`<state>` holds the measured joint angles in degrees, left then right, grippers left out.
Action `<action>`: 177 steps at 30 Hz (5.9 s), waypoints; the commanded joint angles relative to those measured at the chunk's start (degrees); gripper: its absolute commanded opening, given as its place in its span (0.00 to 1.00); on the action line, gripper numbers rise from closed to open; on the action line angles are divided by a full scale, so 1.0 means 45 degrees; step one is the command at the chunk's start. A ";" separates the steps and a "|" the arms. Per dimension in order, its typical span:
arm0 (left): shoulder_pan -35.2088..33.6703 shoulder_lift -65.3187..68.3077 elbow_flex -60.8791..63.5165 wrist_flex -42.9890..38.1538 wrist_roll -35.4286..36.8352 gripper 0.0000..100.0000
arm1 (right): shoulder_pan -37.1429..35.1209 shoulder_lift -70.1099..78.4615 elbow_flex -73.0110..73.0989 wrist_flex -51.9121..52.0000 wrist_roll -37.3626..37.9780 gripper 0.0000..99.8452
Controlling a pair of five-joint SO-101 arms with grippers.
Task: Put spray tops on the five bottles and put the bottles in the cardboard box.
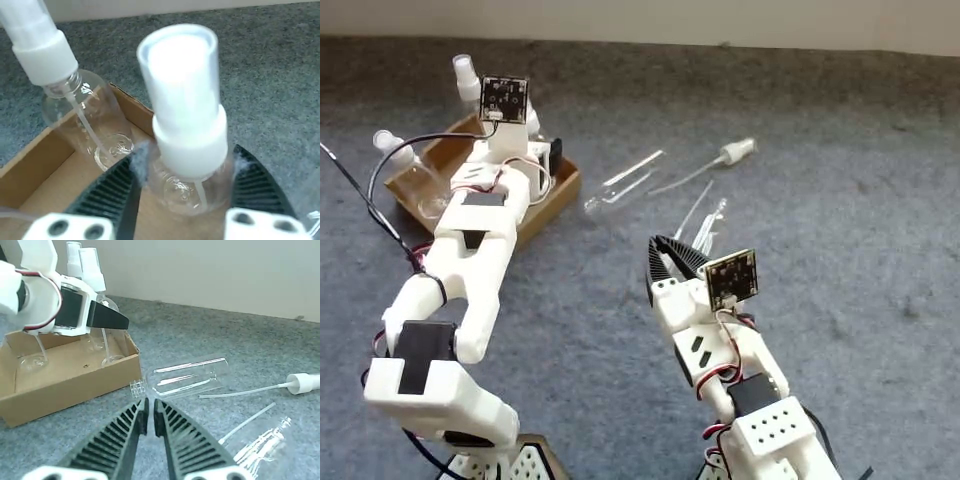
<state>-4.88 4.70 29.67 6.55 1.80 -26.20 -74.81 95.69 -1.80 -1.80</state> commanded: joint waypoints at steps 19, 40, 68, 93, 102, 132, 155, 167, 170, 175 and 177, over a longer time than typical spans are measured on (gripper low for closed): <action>-0.0127 -0.0361 -0.0967 0.0586 -0.0117 0.22 | 0.0166 -0.0049 0.1963 0.0049 0.1465 0.03; -0.0127 -0.1416 -0.0947 0.1817 -0.0117 0.33 | 0.0147 -0.0107 0.1963 0.0420 0.1524 0.03; -0.0381 -0.1416 -0.6437 0.6955 -0.0059 0.33 | 0.0147 -0.0107 0.1963 0.0459 0.1543 0.03; 0.4425 -0.1260 -1.3451 1.9419 -0.0137 0.33 | 0.4737 -0.0127 0.1670 -0.0635 0.1465 0.03; 0.5832 -0.0733 -1.3040 1.9399 -0.0098 0.33 | 0.8547 -0.0127 0.1729 -0.1299 0.1465 0.03; 0.8059 1.3001 -2.4840 1.9028 -0.0078 0.33 | 0.9700 -0.0088 0.1631 0.0322 0.1465 0.03; 0.8039 1.6205 -2.7770 1.9145 -0.0117 0.13 | 0.9680 -0.0029 0.1631 0.0322 0.1465 0.03; 0.7824 1.3001 -2.7751 2.0708 -0.0117 0.17 | 0.9661 -0.0107 0.1651 0.0674 0.1465 0.03; 0.7805 1.2259 -2.7712 2.0825 -0.0117 0.17 | 0.9661 -0.0107 0.1651 0.0674 0.1465 0.03; 0.7629 1.1106 -2.7692 2.0864 -0.0098 0.17 | 0.9661 -0.0107 0.1651 0.0694 0.1465 0.03; 0.7355 1.0598 -2.7673 2.0884 -0.0098 0.17 | 0.9661 -0.0107 0.1651 0.0713 0.1465 0.03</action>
<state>30.90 60.26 -92.26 100.00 1.71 16.70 -74.81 95.69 1.01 4.35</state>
